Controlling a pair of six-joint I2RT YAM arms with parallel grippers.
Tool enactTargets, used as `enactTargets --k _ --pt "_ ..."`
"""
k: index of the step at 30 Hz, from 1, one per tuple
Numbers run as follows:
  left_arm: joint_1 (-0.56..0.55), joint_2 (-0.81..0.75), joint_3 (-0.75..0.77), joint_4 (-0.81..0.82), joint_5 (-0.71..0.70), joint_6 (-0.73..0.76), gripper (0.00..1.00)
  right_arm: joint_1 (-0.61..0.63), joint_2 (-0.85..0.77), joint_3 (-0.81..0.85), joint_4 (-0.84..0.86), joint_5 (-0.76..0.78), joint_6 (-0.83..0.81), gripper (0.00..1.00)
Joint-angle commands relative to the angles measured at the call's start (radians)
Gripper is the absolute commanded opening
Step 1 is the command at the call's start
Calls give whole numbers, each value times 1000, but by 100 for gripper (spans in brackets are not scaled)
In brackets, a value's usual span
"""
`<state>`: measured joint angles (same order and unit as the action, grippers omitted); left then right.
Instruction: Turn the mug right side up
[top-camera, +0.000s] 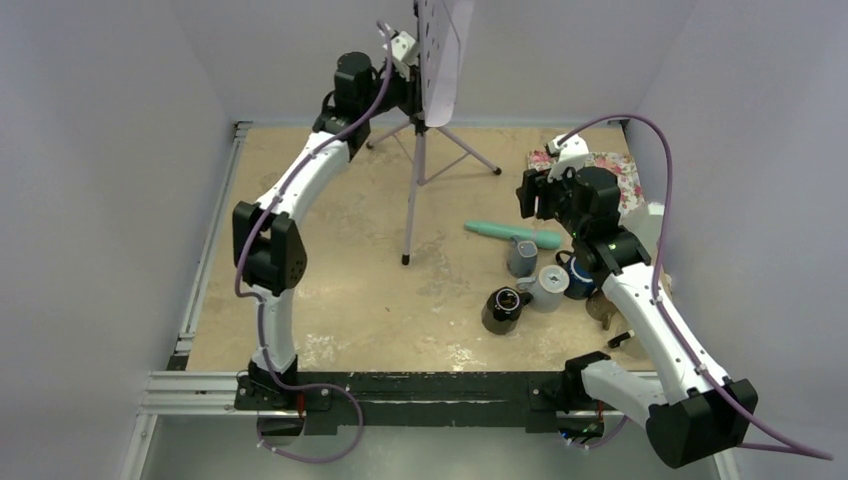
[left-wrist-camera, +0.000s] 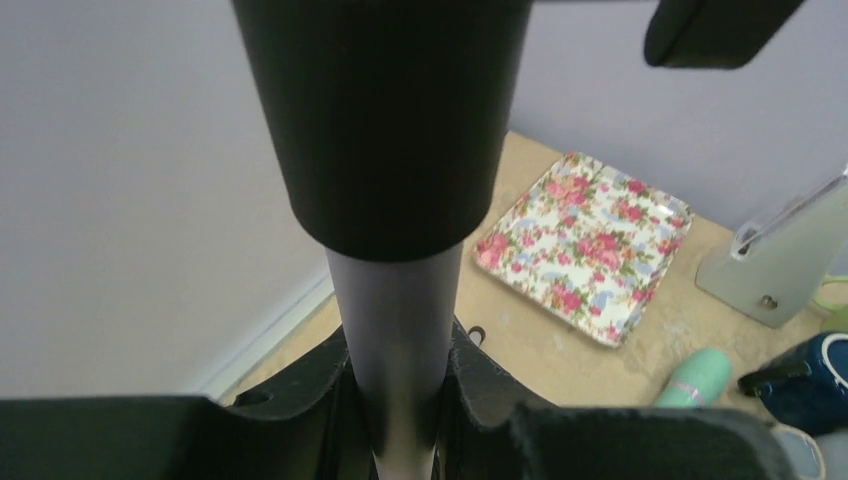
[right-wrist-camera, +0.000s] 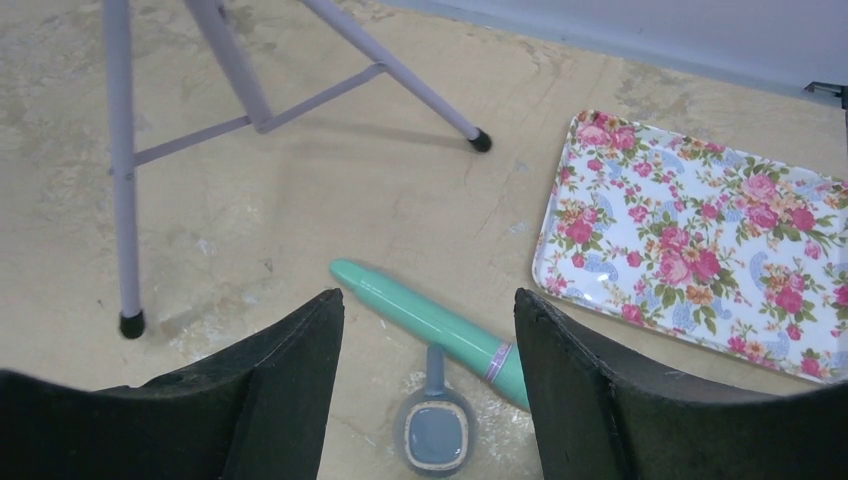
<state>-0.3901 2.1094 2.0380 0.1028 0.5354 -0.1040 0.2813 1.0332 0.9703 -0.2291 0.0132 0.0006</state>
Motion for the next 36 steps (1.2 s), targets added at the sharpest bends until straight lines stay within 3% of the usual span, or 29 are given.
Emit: enactTargets --k 1,7,10,18,23,30,36 --pt "152 -309 -100 -147 -73 -25 0 3 -22 57 6 -11 5 65" --pt "318 -713 -577 -167 -37 64 0 5 -12 79 54 -118 -50 65" --pt "400 -930 -793 -153 7 185 0 8 -7 94 59 -148 -71 65" --pt "617 -1278 -1064 -186 70 264 0 9 -67 56 112 -209 -102 65" --pt "677 -1302 -1074 -260 35 332 0 9 -91 37 123 -221 -101 65" --pt "712 -1262 -1153 -79 12 232 0 10 -117 12 121 -248 -93 65" --pt "758 -1142 -1118 -4 107 178 0 9 -133 -8 110 -261 -117 65"
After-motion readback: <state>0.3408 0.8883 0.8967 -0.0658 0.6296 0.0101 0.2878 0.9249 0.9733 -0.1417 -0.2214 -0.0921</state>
